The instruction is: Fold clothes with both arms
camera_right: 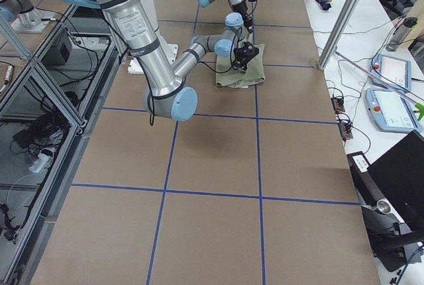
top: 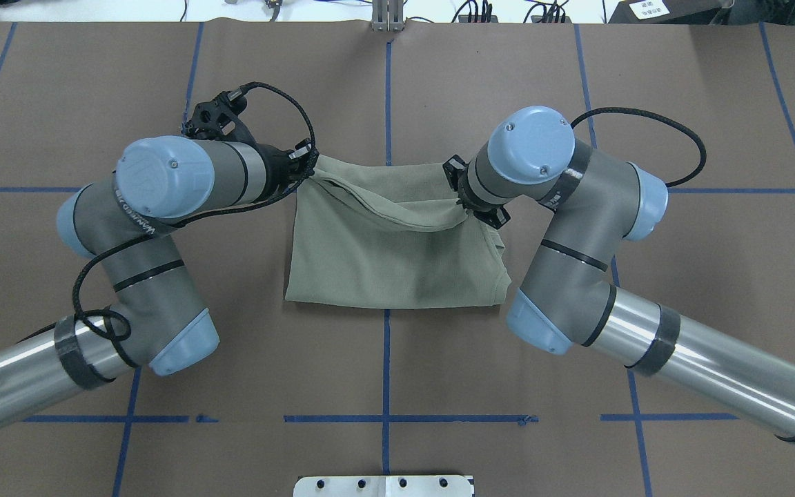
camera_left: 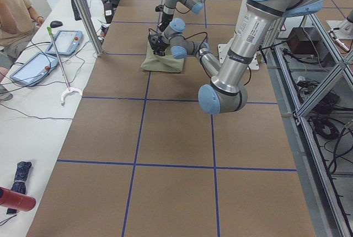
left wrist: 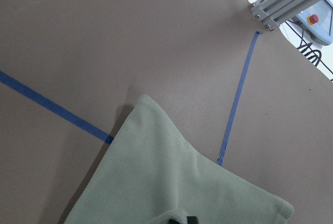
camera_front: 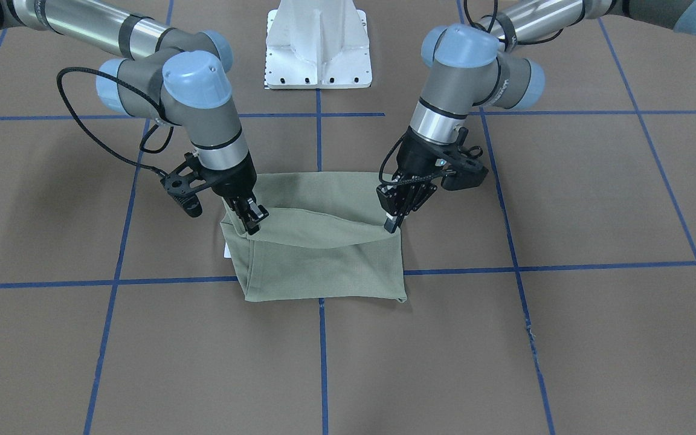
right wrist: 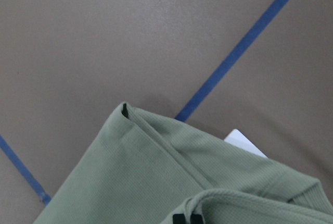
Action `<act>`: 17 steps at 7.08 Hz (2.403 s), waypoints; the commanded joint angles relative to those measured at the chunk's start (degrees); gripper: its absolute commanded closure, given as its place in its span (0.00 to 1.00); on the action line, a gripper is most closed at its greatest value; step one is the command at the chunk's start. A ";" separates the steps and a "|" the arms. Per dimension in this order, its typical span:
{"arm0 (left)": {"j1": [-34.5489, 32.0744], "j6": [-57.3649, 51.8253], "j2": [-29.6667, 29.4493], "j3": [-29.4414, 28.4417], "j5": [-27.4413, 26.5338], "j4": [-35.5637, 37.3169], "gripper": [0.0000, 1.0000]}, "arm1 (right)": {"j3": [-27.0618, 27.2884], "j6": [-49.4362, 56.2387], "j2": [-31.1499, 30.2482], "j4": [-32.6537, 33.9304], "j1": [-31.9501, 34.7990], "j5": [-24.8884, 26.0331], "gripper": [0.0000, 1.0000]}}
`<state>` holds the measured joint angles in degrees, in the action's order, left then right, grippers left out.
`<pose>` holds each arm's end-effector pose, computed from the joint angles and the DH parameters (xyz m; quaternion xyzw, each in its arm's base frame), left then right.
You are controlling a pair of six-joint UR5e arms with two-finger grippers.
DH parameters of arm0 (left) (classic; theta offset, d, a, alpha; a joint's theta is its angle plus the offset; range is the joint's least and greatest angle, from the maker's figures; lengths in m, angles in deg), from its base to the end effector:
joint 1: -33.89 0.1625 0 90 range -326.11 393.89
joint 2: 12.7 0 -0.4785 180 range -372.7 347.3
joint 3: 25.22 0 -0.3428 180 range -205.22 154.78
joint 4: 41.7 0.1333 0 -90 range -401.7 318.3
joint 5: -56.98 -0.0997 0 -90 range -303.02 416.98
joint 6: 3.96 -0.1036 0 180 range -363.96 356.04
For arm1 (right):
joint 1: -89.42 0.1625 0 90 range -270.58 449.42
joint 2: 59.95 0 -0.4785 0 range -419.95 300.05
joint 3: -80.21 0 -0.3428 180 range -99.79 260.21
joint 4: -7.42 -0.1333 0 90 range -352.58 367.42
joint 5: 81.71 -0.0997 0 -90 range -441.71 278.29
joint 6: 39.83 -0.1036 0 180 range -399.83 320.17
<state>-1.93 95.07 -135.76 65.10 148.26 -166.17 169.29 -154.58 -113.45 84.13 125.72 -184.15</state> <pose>0.4754 -0.5046 0.3216 0.1203 0.5450 -0.3108 0.7694 -0.5026 -0.5069 0.3391 -0.0568 -0.4191 0.4211 0.8024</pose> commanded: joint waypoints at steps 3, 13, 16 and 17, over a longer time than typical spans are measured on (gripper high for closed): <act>-8.03 -11.66 -8.26 -22.92 -0.31 -13.42 0.38 | -18.85 23.02 5.43 -12.02 11.84 -10.39 0.00; -27.05 -57.30 26.68 2.40 34.28 -12.81 0.00 | -5.87 79.98 -28.10 -11.49 38.29 -31.14 0.00; -37.54 -78.92 34.26 5.98 36.51 -1.44 0.00 | -5.15 93.70 -36.12 -11.32 45.95 -33.88 0.00; -40.00 -83.17 36.02 6.61 40.09 2.10 0.00 | -4.62 97.74 -39.10 -11.32 47.45 -33.88 0.00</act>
<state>-38.59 18.46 -102.19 70.47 185.24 -168.90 164.21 -62.17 -149.04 72.78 170.88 -217.74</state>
